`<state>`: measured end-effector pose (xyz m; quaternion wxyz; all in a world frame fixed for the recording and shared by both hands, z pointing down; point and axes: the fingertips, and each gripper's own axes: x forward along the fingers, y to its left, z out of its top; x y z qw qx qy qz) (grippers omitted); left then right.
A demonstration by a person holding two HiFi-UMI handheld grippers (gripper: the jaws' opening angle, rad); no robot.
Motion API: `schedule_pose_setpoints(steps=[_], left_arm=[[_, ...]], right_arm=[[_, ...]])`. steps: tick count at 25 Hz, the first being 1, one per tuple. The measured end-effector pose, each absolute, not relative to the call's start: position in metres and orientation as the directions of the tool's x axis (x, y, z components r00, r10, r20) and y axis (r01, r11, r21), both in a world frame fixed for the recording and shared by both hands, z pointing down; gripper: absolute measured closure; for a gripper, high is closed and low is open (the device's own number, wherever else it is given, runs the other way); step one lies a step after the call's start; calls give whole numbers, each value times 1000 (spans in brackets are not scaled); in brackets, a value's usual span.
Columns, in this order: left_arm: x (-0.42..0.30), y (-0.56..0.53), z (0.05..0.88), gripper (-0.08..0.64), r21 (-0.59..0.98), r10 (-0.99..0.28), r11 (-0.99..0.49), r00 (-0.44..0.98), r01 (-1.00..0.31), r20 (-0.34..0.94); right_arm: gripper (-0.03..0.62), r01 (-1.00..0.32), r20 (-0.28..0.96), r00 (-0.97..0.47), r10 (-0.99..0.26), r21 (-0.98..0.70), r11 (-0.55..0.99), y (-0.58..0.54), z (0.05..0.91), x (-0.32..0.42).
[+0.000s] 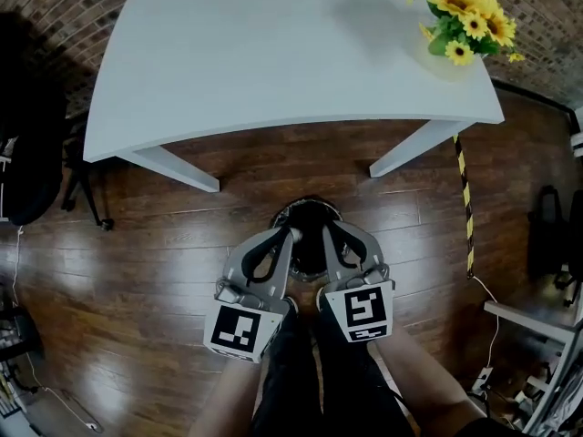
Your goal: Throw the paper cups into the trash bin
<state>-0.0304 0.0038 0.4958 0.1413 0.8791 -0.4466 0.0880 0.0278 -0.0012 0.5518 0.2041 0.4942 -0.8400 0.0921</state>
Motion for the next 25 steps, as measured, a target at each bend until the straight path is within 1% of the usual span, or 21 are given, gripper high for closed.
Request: schedule_pose_setpoints(steps=[4,12,19,25], left_arm=[[-34,-6,443,555,135,-788,-562,578,-816,212],[-36,0,360,555,129,-807,-557,571,-821,148],[-32,3,309,555,108,-819,-556,565,-824,99],[-34,8,267,556,84,-827,-555,560,-828,56]], right_arm=[[583,-886,373,-414,-830,45,462,-12,498,30],[584,-897,271,-398,-876,85,434,-32,401,44],[584,-912,243,-368,-898,92,399,-31,352,61],[584,-895,200,-394,-897,136,424,-27,309,57]])
